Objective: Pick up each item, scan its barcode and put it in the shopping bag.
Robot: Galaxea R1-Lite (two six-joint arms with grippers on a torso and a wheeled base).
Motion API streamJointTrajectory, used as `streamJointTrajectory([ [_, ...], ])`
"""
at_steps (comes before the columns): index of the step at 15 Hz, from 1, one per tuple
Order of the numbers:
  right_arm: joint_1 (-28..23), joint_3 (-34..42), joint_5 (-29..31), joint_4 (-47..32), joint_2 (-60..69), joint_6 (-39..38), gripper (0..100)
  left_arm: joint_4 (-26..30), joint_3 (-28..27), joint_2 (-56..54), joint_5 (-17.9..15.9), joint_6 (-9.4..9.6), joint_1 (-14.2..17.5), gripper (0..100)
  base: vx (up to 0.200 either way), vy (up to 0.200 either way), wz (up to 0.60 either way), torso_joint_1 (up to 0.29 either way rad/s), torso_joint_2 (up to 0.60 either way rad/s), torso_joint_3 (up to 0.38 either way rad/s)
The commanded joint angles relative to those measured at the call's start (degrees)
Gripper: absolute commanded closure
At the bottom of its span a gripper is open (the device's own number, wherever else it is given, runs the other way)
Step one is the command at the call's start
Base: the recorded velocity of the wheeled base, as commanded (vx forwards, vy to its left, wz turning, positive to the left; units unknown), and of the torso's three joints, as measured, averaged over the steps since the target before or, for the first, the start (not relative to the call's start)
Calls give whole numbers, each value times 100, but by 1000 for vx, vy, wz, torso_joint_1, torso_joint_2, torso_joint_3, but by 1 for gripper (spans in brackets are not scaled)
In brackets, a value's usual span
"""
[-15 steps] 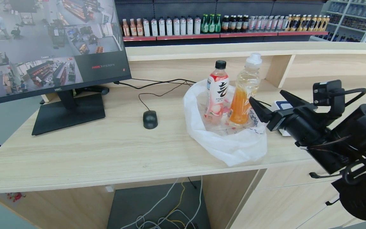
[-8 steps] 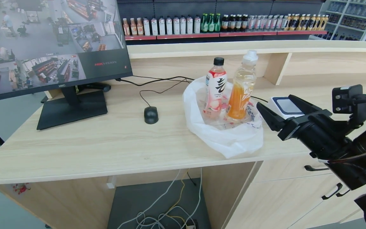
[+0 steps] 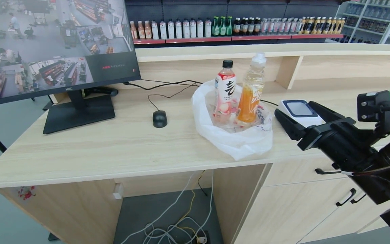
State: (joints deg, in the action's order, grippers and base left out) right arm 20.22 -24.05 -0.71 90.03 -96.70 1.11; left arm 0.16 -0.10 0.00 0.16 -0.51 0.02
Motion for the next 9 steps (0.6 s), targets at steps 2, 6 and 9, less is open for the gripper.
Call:
streamJointTrajectory([
  [2, -10, 15, 0, -3, 54, 3, 0, 2, 1, 0, 2, -10, 6, 0, 0, -200, 0, 17, 10, 2],
  [6, -10, 94, 9, -3, 151, 21, 0, -7, 1, 0, 2, -63, 6, 0, 0, -200, 0, 4, 4, 6],
  [9, -10, 94, 9, -3, 213, 30, 0, -7, 1, 0, 2, -72, 6, 0, 0, -200, 0, -2, -1, 4],
])
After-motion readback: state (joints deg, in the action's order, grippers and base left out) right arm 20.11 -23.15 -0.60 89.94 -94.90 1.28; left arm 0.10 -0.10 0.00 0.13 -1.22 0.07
